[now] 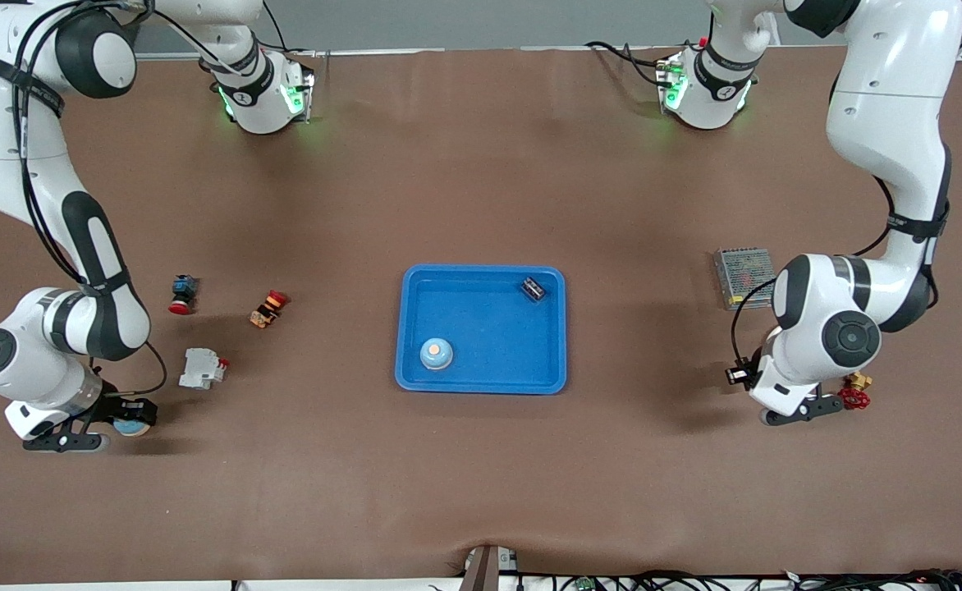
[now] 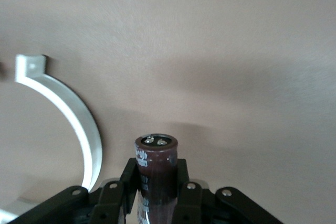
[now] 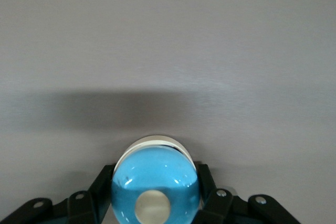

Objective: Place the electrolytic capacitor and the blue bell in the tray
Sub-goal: 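Carry the bell and capacitor with both grippers over the tray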

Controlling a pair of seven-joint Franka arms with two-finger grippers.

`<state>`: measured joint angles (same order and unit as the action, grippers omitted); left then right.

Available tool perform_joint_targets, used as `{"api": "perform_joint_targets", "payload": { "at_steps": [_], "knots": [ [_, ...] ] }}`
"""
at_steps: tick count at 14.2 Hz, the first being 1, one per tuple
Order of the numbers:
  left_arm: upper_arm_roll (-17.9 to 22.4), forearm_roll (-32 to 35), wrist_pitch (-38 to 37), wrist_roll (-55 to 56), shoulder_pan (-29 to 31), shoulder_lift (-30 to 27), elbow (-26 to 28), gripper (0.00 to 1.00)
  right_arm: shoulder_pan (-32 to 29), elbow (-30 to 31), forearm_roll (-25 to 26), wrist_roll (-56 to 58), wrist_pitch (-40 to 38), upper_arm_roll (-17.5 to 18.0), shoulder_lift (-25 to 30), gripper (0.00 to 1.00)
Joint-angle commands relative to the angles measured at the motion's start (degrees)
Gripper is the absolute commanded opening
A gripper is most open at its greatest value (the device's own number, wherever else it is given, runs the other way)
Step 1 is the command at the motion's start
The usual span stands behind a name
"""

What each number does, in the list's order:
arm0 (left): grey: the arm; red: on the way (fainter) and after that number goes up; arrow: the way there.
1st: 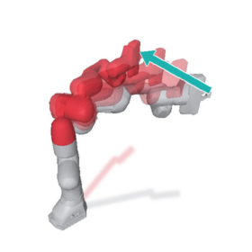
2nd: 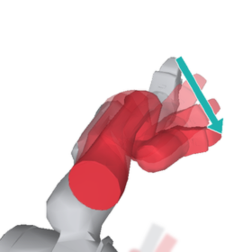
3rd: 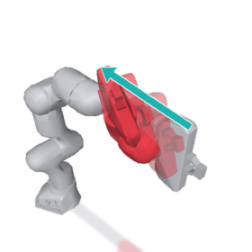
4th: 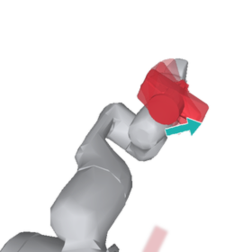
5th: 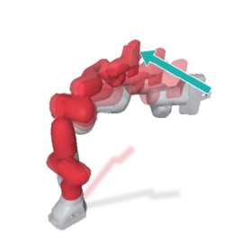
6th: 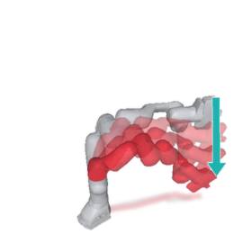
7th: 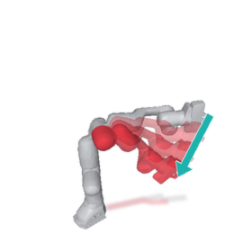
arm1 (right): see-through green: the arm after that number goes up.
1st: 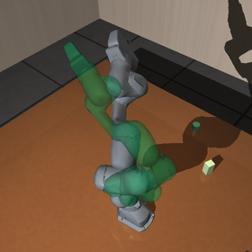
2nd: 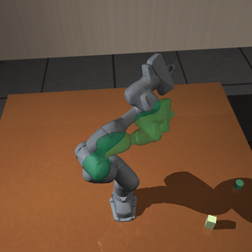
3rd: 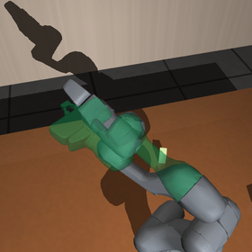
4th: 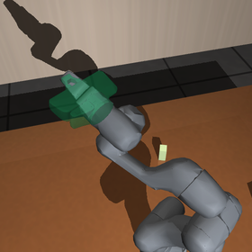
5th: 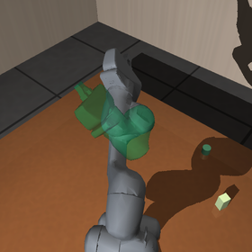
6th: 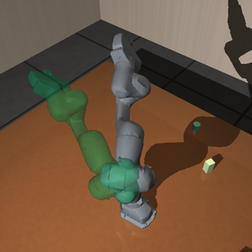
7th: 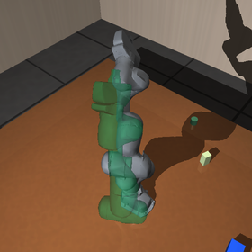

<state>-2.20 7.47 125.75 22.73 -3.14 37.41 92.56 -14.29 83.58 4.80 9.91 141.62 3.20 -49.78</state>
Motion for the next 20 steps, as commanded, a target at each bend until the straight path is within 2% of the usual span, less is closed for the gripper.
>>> {"api": "perform_joint_targets", "payload": {
  "at_steps": [1, 5, 9, 15, 20],
  "knots": [
    [-0.18, -1.92, -4.55, 2.22, -1.34, -0.14, -4.05, 0.0, 0.22, -4.11, -1.11, -1.46, -8.42, 1.64, 1.18, 0.0],
    [-0.18, -2.55, -5.07, 11.25, -4.24, -0.06, -5.8, 0.0, 1.89, -5.36, -0.85, -13.83, -15.21, 6.11, 4.42, 0.0],
    [-0.18, -6.05, -11.21, 19.09, -7.93, 1.7, -11.95, 0.0, 7.95, -4.92, -0.85, -28.86, -20.58, 6.56, 7.76, 0.0],
    [-0.18, -7.2, -11.84, 31.03, -14.69, 3.19, -16.18, 0.0, 15.85, -2.9, -0.94, -47.67, -20.15, 7.53, 10.05, 0.0],
    [-0.18, -7.2, -8.42, 40.1, -20.06, 5.65, -18.3, 0.0, 24.56, -1.59, -0.67, -64.46, -16.74, 7.44, 10.23, 0.0]
  ]
}}
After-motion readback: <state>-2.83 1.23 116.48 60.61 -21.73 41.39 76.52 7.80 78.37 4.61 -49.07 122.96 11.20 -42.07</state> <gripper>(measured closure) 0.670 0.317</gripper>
